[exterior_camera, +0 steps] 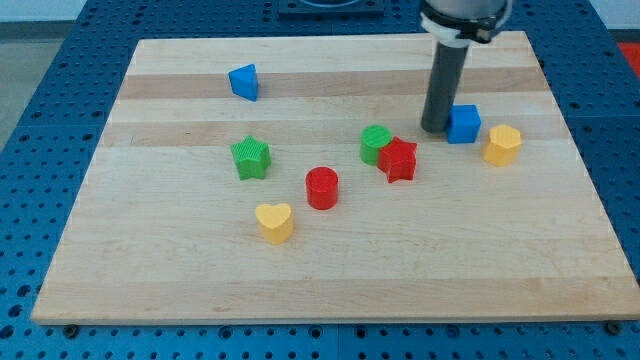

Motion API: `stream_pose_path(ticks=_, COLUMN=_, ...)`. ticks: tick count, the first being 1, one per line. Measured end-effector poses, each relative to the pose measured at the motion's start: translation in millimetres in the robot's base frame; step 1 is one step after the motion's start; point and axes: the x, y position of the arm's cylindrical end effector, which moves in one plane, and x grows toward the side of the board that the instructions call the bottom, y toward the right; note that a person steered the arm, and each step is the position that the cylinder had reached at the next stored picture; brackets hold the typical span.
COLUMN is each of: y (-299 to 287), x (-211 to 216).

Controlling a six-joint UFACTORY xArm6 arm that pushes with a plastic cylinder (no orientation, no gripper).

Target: Move blue triangle above green circle

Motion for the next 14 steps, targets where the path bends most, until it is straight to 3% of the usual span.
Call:
stream_pose_path(ticks=2, y=36, x=0)
stream_pose_path(ticks=3, y=20, x=-1)
stream_pose_path(ticks=7, y=-252, x=-8)
stream_pose_path(ticks=9, y=-320, x=-72)
stream_pose_path(ticks=11, y=-312, x=-99)
stream_pose_path(ticks=14, y=-247, x=-77)
